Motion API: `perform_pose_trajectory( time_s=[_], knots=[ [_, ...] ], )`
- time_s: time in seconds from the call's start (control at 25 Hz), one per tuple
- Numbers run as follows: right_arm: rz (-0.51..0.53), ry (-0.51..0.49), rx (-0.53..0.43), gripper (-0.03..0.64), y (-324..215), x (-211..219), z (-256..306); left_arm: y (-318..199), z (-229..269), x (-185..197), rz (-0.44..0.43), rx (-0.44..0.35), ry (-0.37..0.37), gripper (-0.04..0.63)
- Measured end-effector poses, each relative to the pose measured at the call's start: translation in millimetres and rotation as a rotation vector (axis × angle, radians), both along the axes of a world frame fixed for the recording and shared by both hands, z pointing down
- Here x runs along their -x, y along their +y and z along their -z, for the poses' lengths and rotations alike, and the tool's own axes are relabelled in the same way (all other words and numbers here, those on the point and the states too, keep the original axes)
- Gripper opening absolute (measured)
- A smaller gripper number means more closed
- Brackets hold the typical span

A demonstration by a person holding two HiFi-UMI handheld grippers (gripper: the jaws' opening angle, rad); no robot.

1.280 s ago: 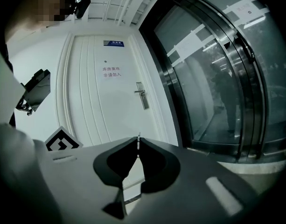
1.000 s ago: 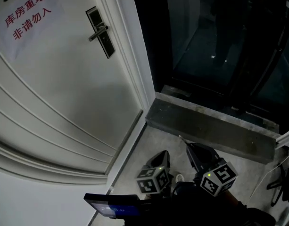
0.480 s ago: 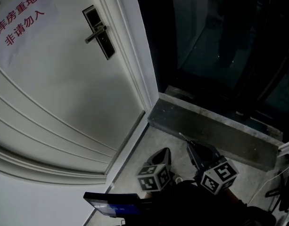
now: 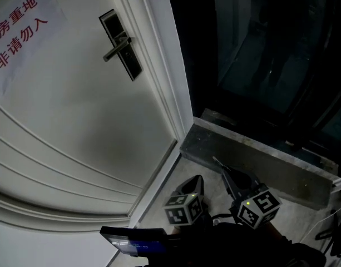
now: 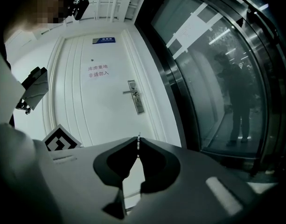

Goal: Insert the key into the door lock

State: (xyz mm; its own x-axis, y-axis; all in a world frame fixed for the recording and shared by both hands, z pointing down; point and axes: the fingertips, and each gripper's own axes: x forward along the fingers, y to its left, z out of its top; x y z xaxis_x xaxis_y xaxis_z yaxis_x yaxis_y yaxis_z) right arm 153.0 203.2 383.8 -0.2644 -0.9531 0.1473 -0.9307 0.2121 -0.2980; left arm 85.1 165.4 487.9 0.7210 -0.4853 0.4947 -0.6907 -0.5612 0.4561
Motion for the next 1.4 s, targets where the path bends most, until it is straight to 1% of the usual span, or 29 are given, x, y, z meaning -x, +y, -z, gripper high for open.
perform_pose_trajectory(
  time_s=[0.2,0.36,0.44,0.64,0.8,0.96,1.12,1.28,1.4],
  knots=[
    [-0.015,0.004,-0.022,0.012,-58,-2,8,-57,6,-5,-0.020,0.005,0.012,0.000],
    [-0.026,0.007,-0.044,0.012,-101,-2,13,-100,9,-4,-0.039,-0.030,-0.010,0.000],
    [-0.025,0.006,-0.045,0.012,-120,0,13,-118,11,-1,-0.038,-0.036,-0.009,0.000],
    [-0.019,0.007,-0.043,0.012,-159,11,9,-151,3,11,-0.044,-0.024,-0.027,0.000],
    [-0.008,0.010,-0.027,0.012,-178,21,5,-171,-3,21,-0.036,-0.015,-0.032,0.000],
    [-0.002,0.019,-0.014,0.012,-193,23,3,-190,-4,27,-0.007,-0.014,-0.020,0.000],
    [0.016,0.018,-0.003,0.012,-210,22,-1,-206,-10,31,0.032,0.006,-0.020,0.000],
    [0.060,0.013,0.001,0.012,-237,21,-5,-227,-18,31,0.064,0.018,-0.037,0.000],
    [0.102,0.010,-0.002,0.012,-265,20,-5,-253,-13,28,0.104,0.000,-0.043,0.000]
  ],
)
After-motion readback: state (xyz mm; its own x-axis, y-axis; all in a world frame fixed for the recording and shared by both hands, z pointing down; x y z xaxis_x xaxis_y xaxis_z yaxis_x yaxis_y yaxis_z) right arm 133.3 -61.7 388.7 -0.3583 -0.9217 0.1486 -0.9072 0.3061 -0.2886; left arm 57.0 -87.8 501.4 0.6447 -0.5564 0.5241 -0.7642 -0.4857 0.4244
